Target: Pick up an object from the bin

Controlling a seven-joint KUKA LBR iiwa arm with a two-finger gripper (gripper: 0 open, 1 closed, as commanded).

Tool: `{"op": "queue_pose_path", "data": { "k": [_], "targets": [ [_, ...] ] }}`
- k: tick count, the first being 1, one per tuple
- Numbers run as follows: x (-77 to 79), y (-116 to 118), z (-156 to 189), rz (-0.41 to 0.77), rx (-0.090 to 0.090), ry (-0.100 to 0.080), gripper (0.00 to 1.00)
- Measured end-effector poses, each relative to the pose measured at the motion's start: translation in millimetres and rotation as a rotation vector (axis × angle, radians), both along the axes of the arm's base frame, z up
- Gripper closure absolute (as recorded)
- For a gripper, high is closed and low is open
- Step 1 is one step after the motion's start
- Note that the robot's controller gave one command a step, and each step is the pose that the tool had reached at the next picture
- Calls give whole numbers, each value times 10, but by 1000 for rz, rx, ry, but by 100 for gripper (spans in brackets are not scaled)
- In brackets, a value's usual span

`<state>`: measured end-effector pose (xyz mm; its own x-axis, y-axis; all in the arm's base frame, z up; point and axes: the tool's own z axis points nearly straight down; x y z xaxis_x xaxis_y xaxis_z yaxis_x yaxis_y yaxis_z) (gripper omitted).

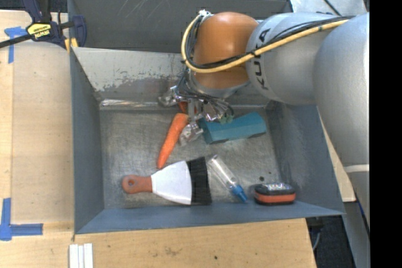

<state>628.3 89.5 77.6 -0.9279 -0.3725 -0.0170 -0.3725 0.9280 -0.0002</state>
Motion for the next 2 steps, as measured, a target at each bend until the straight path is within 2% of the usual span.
{"op": "queue_pose_path", "data": {
  "k": [1,2],
  "targets": [
    [-31,-23,7,1,-7,18,100],
    [-31,-23,7,1,-7,17,100]
  ]
}}
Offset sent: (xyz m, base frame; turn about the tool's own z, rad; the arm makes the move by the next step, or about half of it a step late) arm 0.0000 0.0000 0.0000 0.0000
